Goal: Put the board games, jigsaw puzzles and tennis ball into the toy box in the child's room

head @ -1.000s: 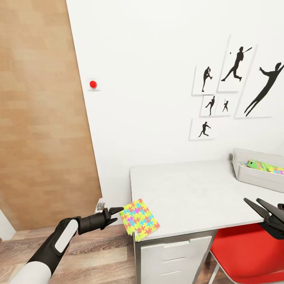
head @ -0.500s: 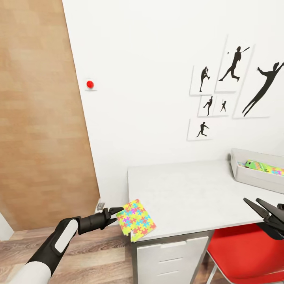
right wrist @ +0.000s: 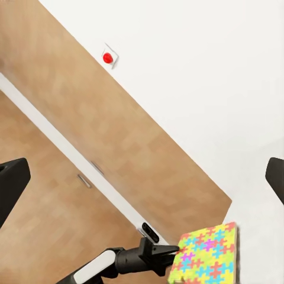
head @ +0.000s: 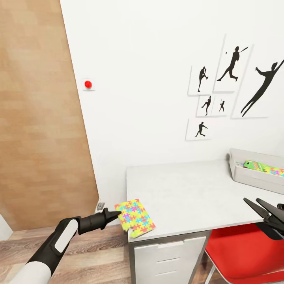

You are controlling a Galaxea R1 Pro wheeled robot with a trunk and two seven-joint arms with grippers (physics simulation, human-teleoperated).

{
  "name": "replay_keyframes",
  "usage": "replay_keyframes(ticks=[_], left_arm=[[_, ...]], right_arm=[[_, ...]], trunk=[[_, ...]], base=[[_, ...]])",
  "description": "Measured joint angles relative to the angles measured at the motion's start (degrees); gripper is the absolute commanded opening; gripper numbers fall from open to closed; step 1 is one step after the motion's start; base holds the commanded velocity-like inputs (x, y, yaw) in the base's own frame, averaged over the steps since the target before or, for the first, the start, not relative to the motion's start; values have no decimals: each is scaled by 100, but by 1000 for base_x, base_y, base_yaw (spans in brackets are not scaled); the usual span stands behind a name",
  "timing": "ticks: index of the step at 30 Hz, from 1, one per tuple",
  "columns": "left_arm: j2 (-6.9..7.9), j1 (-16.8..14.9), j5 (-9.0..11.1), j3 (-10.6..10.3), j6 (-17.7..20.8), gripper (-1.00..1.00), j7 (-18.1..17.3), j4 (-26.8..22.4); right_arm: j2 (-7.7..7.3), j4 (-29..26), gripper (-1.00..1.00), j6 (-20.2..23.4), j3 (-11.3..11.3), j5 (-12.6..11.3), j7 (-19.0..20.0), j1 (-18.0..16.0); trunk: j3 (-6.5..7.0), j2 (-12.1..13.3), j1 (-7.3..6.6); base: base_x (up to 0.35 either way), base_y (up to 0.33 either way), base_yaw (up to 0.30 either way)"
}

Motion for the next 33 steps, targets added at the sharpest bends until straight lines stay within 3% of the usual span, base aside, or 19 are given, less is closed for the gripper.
replay_keyframes(ticks=[4,22,28,33], left_arm=[[0,0,-36,-1,-16,-100,-6,-5],[0,0,-56,-16,-12,-100,-9,-7],[-1,0,-37,-38,52,-100,-2,-94],[3,0,-5,-55,692,-100,19,-459]], right_arm=[[0,0,100,0,2,0,0,1],[4,0,100,0,3,-1,4,-1],[8,0,100,0,3,0,8,1],[5,0,100,0,3,-1,9,3]], trunk=[[0,0,0],[323,721,-395],[323,722,-396],[377,841,-461]], base=[[0,0,0],[0,0,0],[0,0,0],[0,0,0]])
